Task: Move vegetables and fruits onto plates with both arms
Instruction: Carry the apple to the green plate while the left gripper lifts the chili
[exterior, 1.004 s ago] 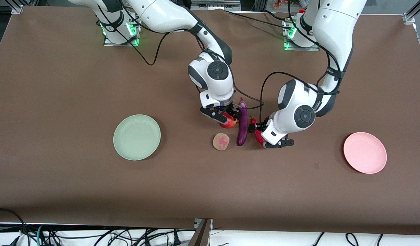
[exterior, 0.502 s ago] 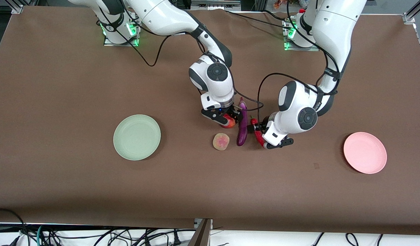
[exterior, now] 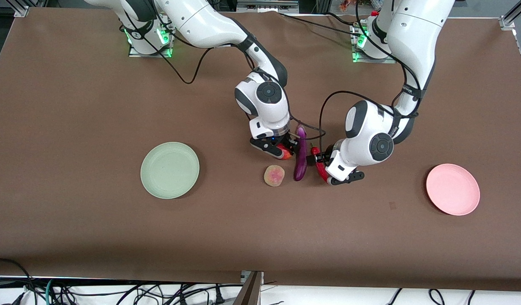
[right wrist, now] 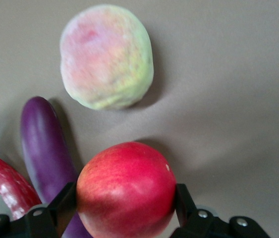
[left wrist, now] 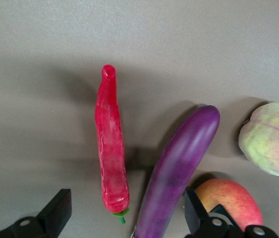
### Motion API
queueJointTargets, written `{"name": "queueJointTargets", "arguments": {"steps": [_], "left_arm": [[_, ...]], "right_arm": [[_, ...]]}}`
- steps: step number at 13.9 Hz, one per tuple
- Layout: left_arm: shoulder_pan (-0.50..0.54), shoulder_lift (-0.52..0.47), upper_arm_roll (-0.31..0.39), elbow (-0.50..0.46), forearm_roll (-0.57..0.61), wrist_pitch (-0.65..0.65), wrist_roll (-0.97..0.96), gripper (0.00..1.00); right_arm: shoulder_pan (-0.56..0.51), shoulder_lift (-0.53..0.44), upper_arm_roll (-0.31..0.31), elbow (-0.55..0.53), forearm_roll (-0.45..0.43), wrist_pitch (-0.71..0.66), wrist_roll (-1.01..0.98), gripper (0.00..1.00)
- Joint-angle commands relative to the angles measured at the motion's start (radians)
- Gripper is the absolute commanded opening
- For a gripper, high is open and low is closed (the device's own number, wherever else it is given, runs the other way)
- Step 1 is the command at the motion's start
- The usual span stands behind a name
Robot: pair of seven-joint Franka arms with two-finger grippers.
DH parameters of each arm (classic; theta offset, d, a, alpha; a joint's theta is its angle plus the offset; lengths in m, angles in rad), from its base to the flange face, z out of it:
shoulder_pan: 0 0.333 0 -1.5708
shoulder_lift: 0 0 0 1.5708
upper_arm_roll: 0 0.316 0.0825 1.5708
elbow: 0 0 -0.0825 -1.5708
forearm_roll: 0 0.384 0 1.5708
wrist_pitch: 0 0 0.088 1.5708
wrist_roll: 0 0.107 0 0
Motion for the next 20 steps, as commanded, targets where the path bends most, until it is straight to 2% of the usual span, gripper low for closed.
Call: {"name": "queueJointTargets", "arguments": {"steps": [1, 5, 8, 9, 11, 12, 16, 17, 18, 19, 20], "left_arm": [[-0.003, -0.004, 0.002, -0.009, -0.023, 0.014, -0.002, 1.00], [-0.024, 0.033, 0.002, -0.015, -0.019, 0.064, -0.001, 1.00], [-0.043, 0.073, 0.004, -0.023, -0.008, 0.121, 0.014, 1.00], [-0.043, 0.074, 0.005, -0.024, -0.006, 0.123, 0.016, 0.84], [-0.043, 0.077, 0.004, -0.023, 0.059, 0.123, 0.018, 0.30], [-0.042, 0.077, 0.004, -0.023, 0.105, 0.121, 0.018, 0.29], [-0.041, 0.079, 0.004, -0.023, 0.112, 0.123, 0.016, 0.29], [-0.041, 0.082, 0.002, -0.023, 0.112, 0.123, 0.016, 0.29], [-0.041, 0.085, 0.002, -0.023, 0.112, 0.123, 0.015, 0.28], [-0.040, 0.083, 0.002, -0.023, 0.112, 0.123, 0.015, 0.18], [-0.040, 0.077, 0.002, -0.020, 0.112, 0.112, 0.015, 0.11]], "right_arm": [[-0.034, -0.049, 0.000, 0.017, -0.006, -0.124, -0.055, 0.19], [-0.120, -0.173, 0.001, -0.005, 0.006, -0.364, -0.275, 0.19], [-0.240, -0.227, 0.000, -0.023, 0.006, -0.489, -0.519, 0.19], [-0.289, -0.241, 0.000, -0.037, 0.006, -0.517, -0.622, 0.19], [-0.370, -0.256, -0.004, -0.090, 0.006, -0.522, -0.780, 0.21], [-0.405, -0.259, -0.010, -0.127, 0.006, -0.509, -0.846, 0.23], [-0.470, -0.279, -0.045, -0.276, 0.006, -0.416, -0.999, 0.29], [-0.475, -0.284, -0.047, -0.327, 0.004, -0.367, -1.002, 0.38], [-0.475, -0.293, -0.056, -0.357, 0.006, -0.332, -1.002, 0.55], [-0.476, -0.297, -0.057, -0.356, 0.006, -0.333, -0.996, 0.93], [-0.476, -0.311, -0.057, -0.352, 0.006, -0.337, -0.991, 1.00]]}}
